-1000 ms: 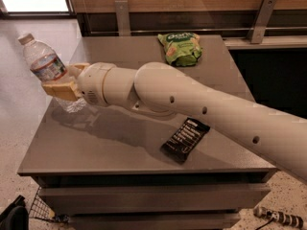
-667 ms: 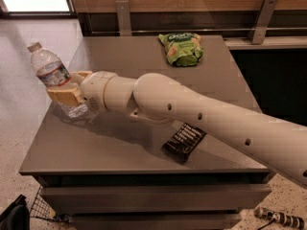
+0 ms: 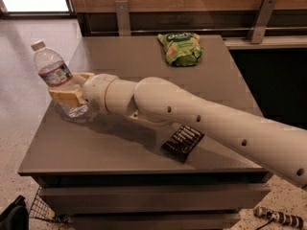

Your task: Place water bottle upright

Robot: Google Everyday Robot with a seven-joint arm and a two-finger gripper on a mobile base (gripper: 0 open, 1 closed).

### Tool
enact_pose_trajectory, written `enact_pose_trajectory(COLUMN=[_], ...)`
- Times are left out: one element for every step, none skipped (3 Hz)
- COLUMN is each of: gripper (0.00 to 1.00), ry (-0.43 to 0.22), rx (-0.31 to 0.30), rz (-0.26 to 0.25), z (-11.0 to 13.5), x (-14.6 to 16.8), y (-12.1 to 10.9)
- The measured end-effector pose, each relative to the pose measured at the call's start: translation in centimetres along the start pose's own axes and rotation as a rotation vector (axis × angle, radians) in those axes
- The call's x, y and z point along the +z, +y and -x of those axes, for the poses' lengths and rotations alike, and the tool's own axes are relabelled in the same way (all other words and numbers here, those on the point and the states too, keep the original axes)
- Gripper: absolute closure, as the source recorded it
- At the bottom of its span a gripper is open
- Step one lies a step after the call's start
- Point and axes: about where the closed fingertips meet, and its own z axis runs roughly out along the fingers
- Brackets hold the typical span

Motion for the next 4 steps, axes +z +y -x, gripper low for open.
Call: enact_pose_trajectory(gripper=[1.0, 1.0, 1.0, 1.0], ry=[0.0, 0.0, 0.0, 0.0], rx=[0.0, 0.0, 0.0, 0.0], rz=[0.0, 0.0, 0.0, 0.0], z=[0.01, 0.02, 0.04, 0.05], x=[0.0, -0.01, -0.02, -0.02], y=[0.0, 0.0, 0.0, 0.0])
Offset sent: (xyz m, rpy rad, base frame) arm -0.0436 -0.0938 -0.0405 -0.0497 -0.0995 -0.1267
